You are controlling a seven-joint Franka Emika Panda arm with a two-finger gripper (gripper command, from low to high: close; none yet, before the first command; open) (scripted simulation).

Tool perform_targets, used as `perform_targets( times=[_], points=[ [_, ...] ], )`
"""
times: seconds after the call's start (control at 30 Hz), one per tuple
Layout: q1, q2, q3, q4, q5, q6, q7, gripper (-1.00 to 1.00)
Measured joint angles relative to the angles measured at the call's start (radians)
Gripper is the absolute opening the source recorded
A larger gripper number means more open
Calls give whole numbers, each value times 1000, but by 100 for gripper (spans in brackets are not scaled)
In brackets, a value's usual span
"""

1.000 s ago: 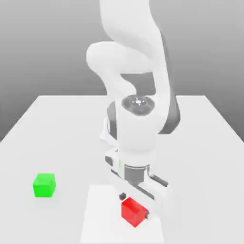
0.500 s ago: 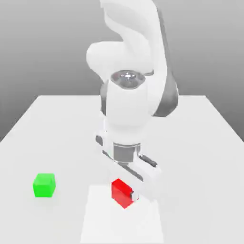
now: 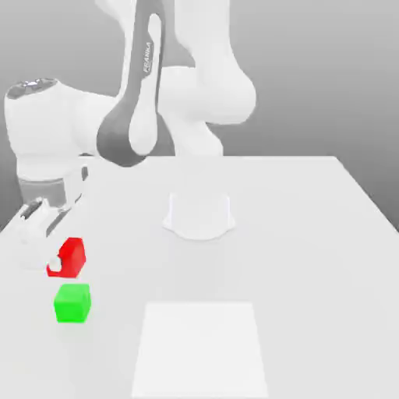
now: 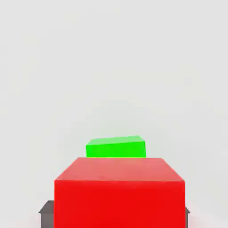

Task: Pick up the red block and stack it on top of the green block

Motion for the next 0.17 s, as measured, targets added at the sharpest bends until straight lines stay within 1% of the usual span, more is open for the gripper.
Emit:
perform_targets(
  times=[0.03,0.07,0.17],
  points=[
    [1,35,1,1,8,33,-6,-100],
    [-1,69,5,3,16,66,-11,100],
    [-1,69,5,3,16,66,-11,100]
  ],
)
